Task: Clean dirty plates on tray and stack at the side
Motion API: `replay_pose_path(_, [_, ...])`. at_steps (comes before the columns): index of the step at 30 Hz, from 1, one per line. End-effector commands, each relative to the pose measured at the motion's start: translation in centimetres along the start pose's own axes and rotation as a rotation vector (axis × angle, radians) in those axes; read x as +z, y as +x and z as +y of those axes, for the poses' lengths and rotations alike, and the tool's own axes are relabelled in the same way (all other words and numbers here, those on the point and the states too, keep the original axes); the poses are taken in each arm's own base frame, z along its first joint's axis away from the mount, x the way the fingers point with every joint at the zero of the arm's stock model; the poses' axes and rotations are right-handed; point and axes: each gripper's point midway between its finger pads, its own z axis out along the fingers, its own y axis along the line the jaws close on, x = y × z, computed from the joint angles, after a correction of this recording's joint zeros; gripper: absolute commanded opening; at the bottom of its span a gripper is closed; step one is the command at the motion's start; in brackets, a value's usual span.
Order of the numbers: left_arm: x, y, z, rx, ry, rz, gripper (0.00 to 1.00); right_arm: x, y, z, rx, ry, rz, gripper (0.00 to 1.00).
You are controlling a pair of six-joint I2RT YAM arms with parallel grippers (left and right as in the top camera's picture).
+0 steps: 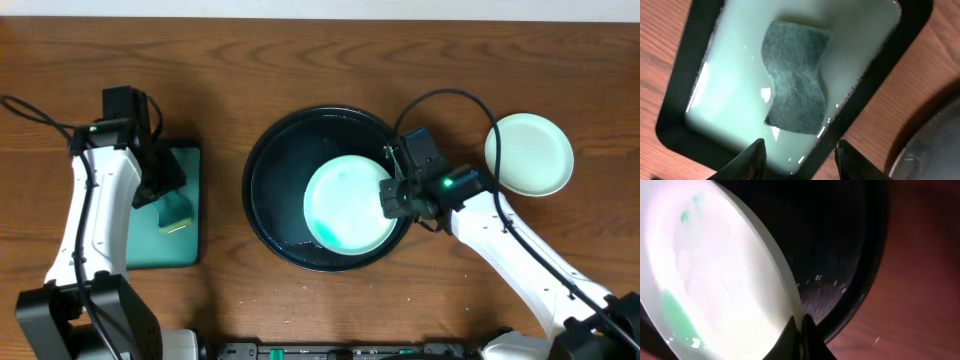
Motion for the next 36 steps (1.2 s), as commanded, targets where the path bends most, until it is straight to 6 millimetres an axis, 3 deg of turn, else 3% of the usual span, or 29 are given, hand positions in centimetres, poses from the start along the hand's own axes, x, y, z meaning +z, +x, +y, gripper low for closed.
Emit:
replay_pose_path(1, [0.5, -0.9, 1.0, 0.019, -0.067, -0.010, 0.46, 0.2, 0.5, 1.7, 0.063, -0.085, 0.051, 0.01])
replay_pose_path(6, [2.5, -0.7, 1.5, 0.014, -0.083, 0.053, 0.39, 0.9, 0.8, 1.7, 0.064, -0.086, 0.077, 0.01])
replay_pose_path(10, [4.4, -0.1, 0.3, 0.061, -0.022, 0.126, 0.39, 0.9, 0.6, 1.8, 0.064, -0.089, 0.069, 0.01])
replay_pose_path(24, [9.4, 0.8, -0.2, 0.080, -0.043, 0.240, 0.39, 0.9, 0.6, 1.9, 0.063, -0.096, 0.069, 0.01])
replay_pose_path(25, [9.5, 0.7, -0.2, 0.079, -0.042, 0.238, 0.36, 0.9, 0.6, 2.0, 0.063, -0.097, 0.070, 0.01])
replay_pose_path(28, [9.5, 0.3, -0.3, 0.078, -0.037, 0.220, 0.11, 0.9, 0.6, 1.9, 0.063, -0.097, 0.070, 0.01])
replay_pose_path(29, [9.5, 0.2, -0.4, 0.078, -0.035, 0.215, 0.08, 0.9, 0.6, 2.0, 0.063, -0.097, 0.070, 0.01])
replay_pose_path(36, [8.7, -0.3, -0.5, 0.076, -0.025, 0.185, 0.07, 0.9, 0.6, 2.0, 0.063, -0.098, 0.070, 0.01])
